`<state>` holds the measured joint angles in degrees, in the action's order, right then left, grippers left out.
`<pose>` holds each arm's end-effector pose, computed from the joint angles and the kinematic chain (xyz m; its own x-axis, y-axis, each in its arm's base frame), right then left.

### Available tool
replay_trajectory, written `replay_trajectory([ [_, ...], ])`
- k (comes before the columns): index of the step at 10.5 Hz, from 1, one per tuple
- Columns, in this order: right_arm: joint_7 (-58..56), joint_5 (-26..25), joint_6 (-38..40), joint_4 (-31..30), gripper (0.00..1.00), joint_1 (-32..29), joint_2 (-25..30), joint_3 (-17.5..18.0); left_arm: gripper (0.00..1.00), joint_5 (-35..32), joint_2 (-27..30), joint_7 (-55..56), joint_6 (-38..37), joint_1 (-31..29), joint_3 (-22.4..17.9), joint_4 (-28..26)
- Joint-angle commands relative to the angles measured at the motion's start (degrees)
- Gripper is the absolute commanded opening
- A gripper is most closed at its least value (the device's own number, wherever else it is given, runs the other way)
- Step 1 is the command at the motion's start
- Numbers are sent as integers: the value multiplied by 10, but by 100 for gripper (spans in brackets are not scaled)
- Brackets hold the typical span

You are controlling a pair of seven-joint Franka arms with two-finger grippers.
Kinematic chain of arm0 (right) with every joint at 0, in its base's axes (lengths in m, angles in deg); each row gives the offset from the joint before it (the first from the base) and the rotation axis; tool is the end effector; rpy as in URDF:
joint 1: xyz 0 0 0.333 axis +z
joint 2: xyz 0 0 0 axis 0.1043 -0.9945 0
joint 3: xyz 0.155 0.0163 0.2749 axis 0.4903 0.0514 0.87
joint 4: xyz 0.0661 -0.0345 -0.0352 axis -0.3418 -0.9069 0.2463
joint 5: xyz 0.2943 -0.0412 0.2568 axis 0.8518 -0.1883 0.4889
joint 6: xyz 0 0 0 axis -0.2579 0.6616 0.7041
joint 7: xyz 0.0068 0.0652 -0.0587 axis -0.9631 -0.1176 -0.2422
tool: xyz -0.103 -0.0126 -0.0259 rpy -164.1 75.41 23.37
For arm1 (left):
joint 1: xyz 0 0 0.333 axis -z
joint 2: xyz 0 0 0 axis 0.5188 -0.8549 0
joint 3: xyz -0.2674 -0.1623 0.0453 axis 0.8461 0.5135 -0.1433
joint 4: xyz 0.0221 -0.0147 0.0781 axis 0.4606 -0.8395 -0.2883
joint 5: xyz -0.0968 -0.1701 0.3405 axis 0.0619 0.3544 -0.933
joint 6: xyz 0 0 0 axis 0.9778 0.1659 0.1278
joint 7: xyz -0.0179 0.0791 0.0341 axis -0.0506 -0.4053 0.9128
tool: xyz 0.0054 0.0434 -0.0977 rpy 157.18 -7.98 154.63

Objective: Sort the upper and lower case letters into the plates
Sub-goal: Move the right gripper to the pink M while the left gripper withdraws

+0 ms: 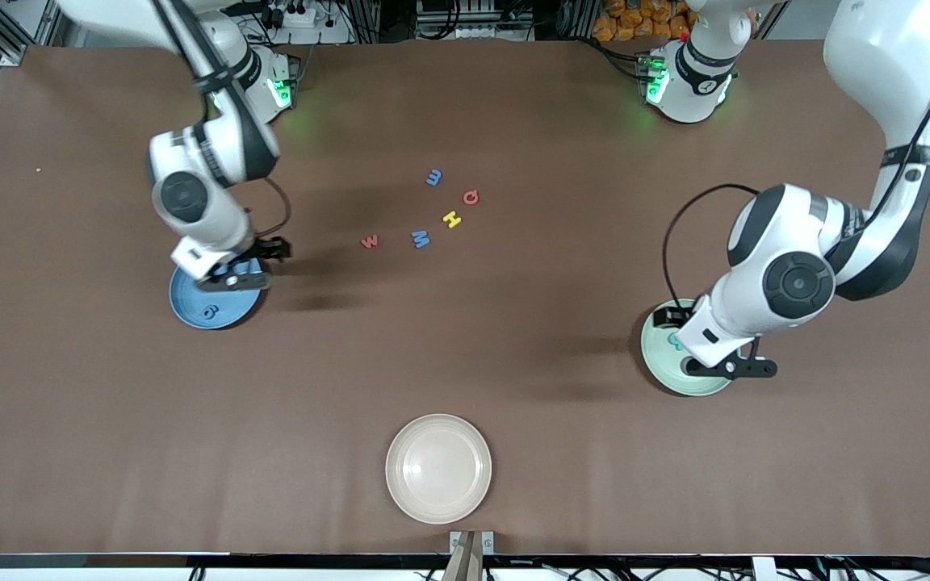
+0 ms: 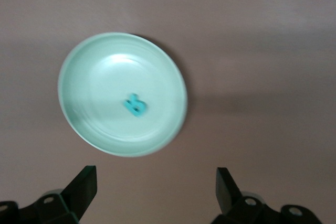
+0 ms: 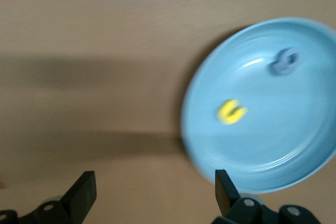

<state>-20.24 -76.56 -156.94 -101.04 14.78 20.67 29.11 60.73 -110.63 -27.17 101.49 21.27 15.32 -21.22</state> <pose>0.4643 0.1661 0.2525 0.9897 0.0335 -0.1390 0.0518 -0.9901 0.1304 0.6350 -0.1858 0.3746 0.9866 0.0022 -0.1631 -0.0014 -0.9997 -0.0223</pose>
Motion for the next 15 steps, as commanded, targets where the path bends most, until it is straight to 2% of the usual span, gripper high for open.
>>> replay_trajectory([
  [1,126,-1,7,-15,100,86,15,-1,100,26,16,73,-40,2,46,-5],
  [2,162,-1,3,-15,100,122,15,-1,100,20,13,114,-40,11,60,-4],
  [4,186,6,-29,-23,100,155,14,0,100,20,10,141,-39,30,60,1],
  [6,203,32,-165,-84,100,198,6,-2,100,19,17,148,-40,29,59,15],
  [8,203,32,-191,-98,100,198,-8,-3,100,24,44,154,-44,29,62,26],
  [11,199,31,-226,-98,100,185,-28,-3,100,23,99,140,-93,25,79,28],
  [14,199,31,-260,-96,99,184,-47,-3,100,25,101,139,-96,22,78,29],
  [15,203,31,-267,-95,95,186,-54,-3,100,25,101,141,-96,26,79,28],
])
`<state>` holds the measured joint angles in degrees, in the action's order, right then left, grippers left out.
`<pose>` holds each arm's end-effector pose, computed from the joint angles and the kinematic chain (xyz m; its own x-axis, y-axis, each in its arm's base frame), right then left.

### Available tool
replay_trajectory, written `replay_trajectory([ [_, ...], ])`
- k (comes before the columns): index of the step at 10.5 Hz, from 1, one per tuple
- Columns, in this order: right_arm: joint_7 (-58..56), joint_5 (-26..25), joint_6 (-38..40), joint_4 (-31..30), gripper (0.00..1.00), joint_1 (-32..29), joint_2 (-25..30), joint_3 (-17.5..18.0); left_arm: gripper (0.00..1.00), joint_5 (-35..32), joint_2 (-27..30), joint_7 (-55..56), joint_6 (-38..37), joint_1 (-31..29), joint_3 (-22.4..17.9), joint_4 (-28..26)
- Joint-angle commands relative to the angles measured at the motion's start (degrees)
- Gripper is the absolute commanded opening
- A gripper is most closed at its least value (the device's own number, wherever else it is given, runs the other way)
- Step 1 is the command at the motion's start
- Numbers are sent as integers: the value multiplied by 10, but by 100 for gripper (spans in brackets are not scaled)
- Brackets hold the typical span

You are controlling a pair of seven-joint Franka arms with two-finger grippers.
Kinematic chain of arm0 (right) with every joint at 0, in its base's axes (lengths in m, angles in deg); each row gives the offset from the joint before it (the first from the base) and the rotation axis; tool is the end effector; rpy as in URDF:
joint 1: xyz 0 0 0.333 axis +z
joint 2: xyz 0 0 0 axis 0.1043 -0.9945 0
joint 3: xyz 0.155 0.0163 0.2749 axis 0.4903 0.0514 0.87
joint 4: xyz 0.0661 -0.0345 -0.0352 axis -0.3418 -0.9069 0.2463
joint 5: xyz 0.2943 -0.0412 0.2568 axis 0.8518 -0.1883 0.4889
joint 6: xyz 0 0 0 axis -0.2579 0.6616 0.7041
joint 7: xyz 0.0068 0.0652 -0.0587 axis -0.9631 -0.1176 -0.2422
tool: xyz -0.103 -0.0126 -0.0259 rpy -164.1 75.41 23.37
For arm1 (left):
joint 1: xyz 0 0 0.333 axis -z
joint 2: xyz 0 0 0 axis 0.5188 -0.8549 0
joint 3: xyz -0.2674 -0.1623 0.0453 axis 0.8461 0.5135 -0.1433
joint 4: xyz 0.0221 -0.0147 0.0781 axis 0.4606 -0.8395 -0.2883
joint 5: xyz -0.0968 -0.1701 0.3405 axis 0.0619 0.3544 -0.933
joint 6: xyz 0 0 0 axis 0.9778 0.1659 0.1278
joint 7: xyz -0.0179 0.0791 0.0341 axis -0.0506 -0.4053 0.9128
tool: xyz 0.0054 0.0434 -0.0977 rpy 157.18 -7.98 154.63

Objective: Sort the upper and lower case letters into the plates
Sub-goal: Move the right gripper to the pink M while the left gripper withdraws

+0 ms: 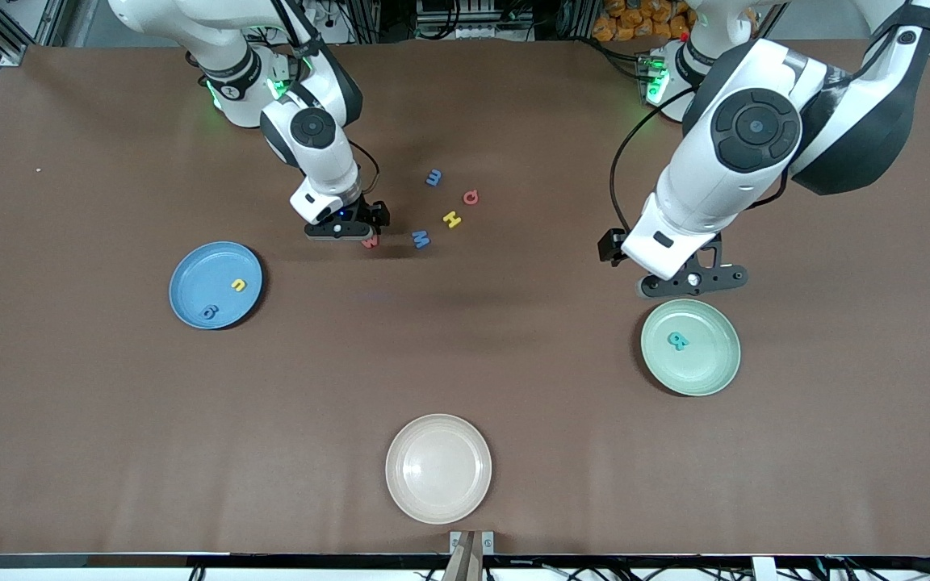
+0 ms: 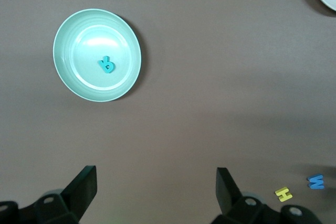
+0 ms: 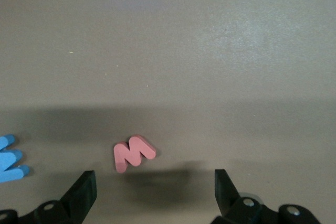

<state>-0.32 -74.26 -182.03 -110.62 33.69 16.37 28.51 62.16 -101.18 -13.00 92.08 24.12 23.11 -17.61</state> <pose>0.3648 0.2905 0.1941 0.9994 -0.0019 0.0357 -0.0023 -0.9999 0.0123 0.5700 -0.2786 0.5018 0.9921 0.0942 -0.0827 0.0901 -0.9946 -0.0522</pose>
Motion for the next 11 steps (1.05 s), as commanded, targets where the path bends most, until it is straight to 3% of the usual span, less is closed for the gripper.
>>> replay_trajectory([
  [1,6,8,-32,0,95,-2,-16,3,100,10,6,1,-2,-2,1,-8],
  [11,7,6,-67,13,91,12,-54,2,100,8,-1,4,-17,19,0,-3],
])
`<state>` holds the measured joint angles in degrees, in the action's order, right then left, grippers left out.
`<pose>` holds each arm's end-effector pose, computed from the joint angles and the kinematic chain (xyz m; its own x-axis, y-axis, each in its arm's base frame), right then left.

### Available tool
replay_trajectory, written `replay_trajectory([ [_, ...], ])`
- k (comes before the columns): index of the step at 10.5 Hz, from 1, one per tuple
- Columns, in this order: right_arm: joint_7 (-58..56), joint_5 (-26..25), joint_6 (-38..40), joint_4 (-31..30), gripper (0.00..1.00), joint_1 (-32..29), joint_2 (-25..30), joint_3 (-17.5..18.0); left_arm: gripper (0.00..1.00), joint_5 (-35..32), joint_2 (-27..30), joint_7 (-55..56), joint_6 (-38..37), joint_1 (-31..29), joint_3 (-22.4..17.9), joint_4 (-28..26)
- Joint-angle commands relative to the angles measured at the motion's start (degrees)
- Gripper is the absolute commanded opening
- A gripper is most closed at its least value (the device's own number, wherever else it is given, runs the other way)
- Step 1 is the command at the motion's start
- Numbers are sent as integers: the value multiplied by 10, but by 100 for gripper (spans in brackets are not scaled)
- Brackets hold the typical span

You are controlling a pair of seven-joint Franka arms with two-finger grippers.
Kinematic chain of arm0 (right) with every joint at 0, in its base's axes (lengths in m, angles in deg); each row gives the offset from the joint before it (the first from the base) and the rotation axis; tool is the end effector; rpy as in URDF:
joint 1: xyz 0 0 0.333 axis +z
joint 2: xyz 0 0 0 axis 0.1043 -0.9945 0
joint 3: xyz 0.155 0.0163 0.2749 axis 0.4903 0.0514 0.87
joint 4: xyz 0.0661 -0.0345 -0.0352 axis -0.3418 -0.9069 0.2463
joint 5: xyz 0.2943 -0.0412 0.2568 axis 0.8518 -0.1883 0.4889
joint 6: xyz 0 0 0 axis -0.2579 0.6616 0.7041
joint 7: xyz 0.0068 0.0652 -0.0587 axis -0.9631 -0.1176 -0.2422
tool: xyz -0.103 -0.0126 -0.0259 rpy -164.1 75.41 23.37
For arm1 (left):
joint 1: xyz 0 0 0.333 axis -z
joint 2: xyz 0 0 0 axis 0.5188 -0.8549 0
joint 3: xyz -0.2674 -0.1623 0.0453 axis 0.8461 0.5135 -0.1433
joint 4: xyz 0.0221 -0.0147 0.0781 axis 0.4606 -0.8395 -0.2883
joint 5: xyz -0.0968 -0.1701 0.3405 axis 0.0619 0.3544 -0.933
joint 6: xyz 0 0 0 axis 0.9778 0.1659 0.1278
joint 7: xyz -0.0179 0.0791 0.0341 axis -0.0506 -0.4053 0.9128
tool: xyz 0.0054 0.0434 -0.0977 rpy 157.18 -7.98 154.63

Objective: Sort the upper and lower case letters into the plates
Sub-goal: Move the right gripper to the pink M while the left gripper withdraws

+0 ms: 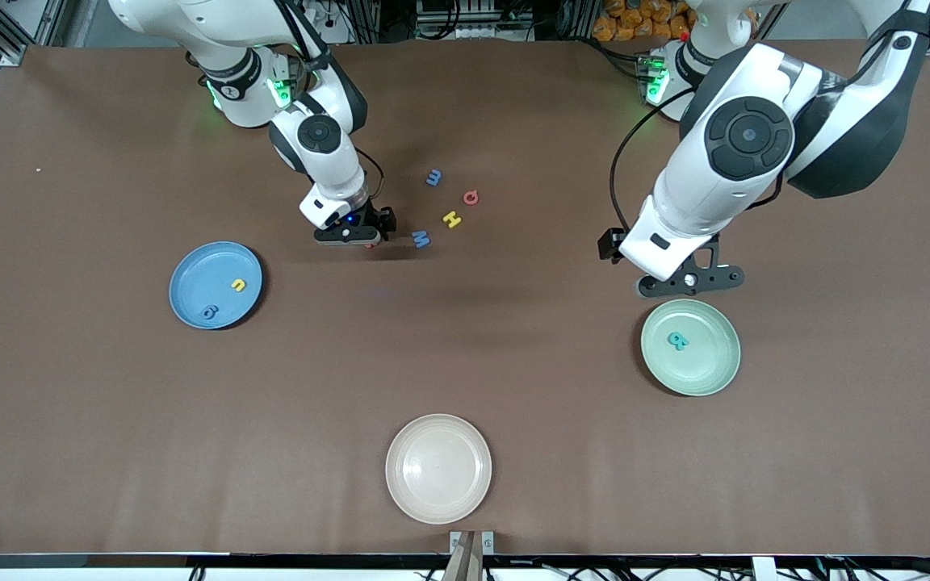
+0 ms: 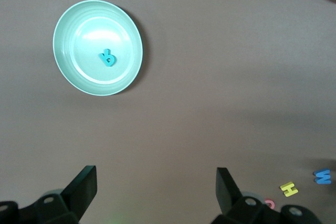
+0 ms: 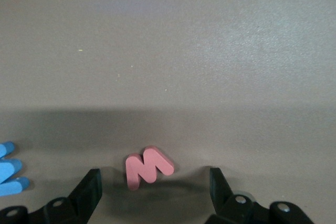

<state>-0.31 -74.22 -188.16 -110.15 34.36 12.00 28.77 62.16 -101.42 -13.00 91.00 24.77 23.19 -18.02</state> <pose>0.3619 0.2990 0.1707 0.9980 0.0153 0.0618 0.0163 -0.9997 -0.0170 0.5642 -0.2846 0.4950 0.9909 0.0811 -0.1070 0.0742 -0.9950 -0.0674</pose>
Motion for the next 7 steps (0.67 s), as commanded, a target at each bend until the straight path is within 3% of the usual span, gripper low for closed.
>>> replay_trajectory([
  [1,7,6,-5,8,86,5,-10,0,100,9,1,0,-6,6,-1,1],
  [7,14,6,-5,8,61,15,-15,-2,100,13,1,18,-6,15,-1,1],
])
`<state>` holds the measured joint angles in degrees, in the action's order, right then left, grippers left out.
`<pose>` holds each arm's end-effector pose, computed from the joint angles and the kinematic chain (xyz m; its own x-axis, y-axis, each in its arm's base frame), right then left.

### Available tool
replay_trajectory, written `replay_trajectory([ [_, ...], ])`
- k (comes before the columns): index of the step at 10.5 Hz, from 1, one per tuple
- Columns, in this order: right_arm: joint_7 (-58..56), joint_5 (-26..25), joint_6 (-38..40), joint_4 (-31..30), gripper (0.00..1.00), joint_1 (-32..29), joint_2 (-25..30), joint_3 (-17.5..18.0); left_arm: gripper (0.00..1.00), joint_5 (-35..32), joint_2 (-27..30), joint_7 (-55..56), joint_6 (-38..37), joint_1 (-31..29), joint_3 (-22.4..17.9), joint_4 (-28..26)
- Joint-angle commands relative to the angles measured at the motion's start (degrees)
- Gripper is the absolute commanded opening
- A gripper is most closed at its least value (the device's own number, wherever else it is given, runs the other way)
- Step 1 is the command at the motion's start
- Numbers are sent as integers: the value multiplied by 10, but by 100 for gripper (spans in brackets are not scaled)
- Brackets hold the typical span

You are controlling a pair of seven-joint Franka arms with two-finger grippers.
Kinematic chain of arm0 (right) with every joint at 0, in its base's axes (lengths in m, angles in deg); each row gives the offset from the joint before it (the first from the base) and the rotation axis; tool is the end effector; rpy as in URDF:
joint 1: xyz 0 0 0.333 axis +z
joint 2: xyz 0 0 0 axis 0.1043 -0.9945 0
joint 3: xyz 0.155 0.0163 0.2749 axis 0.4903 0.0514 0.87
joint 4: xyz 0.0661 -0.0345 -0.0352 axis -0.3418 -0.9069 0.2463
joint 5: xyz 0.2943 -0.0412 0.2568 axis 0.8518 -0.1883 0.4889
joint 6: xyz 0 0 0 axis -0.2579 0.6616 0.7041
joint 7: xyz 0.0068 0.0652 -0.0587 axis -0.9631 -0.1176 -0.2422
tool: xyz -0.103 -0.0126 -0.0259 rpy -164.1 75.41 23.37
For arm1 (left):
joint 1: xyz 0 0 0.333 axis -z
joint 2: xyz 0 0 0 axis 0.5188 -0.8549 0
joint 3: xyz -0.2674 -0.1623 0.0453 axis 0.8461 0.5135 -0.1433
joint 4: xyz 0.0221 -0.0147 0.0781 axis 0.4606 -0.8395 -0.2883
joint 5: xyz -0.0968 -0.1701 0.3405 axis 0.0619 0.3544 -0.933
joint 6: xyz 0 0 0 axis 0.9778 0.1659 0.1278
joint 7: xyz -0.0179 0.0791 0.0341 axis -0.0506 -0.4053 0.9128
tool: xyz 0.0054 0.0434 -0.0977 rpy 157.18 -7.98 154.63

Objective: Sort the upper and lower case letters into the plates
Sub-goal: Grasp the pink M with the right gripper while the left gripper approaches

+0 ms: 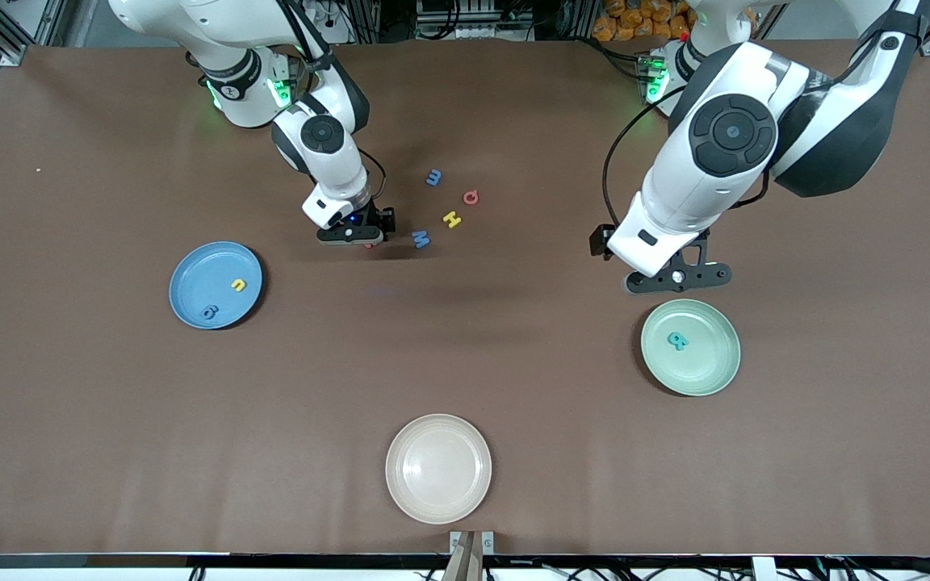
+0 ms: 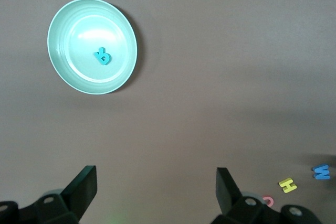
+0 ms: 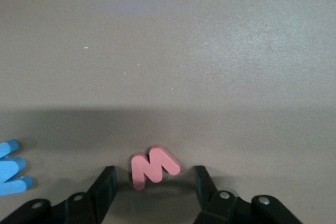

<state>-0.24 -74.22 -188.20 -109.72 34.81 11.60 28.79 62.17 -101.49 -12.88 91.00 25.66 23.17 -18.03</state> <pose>0.3612 0.3034 0.1697 0.9978 0.0222 0.0627 0.0234 -0.9996 -0.0178 0.5600 -0.2932 0.4943 0.9918 0.0681 -0.1083 0.0610 -0.9958 -0.0677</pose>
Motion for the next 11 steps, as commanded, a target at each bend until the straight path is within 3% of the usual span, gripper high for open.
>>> replay_trajectory([
  [1,13,6,-3,4,59,11,-11,-2,100,12,1,21,-6,8,1,1],
  [5,12,6,-3,4,56,9,-11,-3,100,12,0,26,-6,23,1,1],
  [6,12,6,-3,4,51,7,-11,-3,100,13,0,27,-6,28,0,1],
  [11,9,3,0,5,51,3,-11,-4,100,36,0,48,-6,54,1,2],
])
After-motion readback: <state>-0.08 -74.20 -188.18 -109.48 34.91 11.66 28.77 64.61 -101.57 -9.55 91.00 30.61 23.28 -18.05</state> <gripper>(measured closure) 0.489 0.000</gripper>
